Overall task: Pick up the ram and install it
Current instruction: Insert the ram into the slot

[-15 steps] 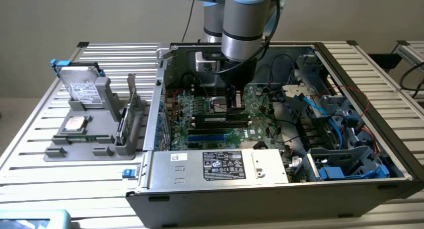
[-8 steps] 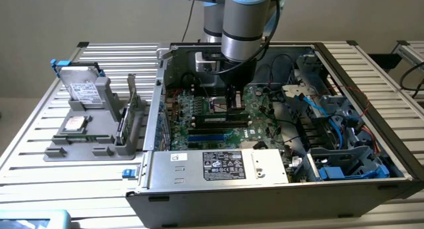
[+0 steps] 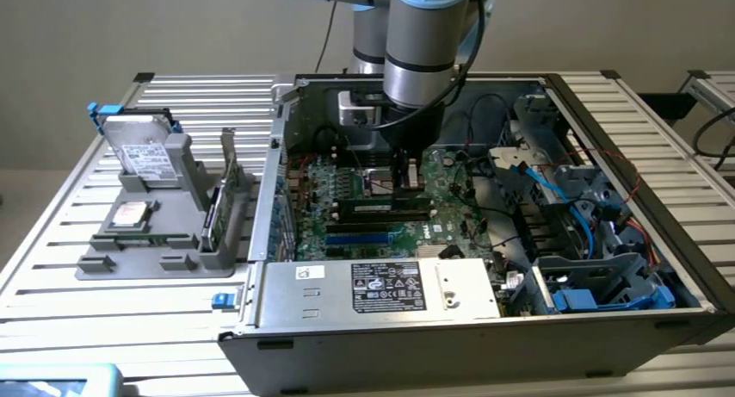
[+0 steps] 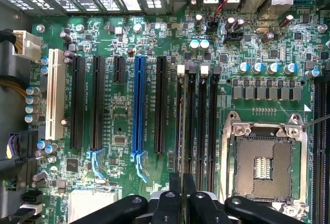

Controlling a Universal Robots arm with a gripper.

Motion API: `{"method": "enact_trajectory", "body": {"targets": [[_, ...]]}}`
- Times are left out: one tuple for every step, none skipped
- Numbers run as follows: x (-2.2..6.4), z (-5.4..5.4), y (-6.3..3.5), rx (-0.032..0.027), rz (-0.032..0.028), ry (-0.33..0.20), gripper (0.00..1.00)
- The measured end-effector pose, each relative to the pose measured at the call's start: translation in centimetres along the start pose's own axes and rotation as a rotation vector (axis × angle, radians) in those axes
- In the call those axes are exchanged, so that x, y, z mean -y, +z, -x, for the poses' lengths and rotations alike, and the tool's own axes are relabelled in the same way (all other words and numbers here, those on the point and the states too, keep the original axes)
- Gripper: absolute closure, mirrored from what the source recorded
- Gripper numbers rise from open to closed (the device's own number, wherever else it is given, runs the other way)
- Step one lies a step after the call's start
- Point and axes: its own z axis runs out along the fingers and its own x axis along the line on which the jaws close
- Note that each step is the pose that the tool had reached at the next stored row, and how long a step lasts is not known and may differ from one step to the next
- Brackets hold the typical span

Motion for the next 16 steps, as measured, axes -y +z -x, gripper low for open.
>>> {"method": "enact_trajectory", "body": {"targets": [[0.00, 0.00, 0.02, 0.0000, -0.0002, 0.000, 0.86], [-0.01, 0.00, 0.03, -0.0001, -0.0005, 0.000, 0.86], [-0.01, 0.00, 0.03, -0.0002, -0.0007, 0.000, 0.86], [-0.01, 0.00, 0.03, -0.0004, -0.0010, 0.000, 0.86], [-0.01, 0.00, 0.04, -0.0006, -0.0013, 0.000, 0.86], [-0.01, 0.00, 0.05, -0.0007, -0.0017, 0.001, 0.86], [-0.01, 0.00, 0.06, -0.0007, -0.0018, 0.001, 0.86], [-0.01, 0.00, 0.06, -0.0009, -0.0021, 0.001, 0.86], [-0.01, -0.01, 0.06, -0.0010, -0.0025, 0.001, 0.86], [-0.02, -0.03, 0.07, -0.0008, -0.0026, 0.001, 0.86], [-0.02, -0.06, 0.08, -0.0008, -0.0027, 0.001, 0.86], [-0.02, -0.08, 0.07, -0.0009, -0.0027, 0.001, 0.86], [-0.02, -0.08, 0.07, -0.0010, -0.0028, 0.001, 0.86], [-0.01, -0.09, 0.07, -0.0010, -0.0028, 0.001, 0.86], [-0.01, -0.09, 0.07, -0.0010, -0.0028, 0.001, 0.86], [-0.02, -0.10, 0.07, -0.0011, -0.0028, 0.001, 0.86]]}}
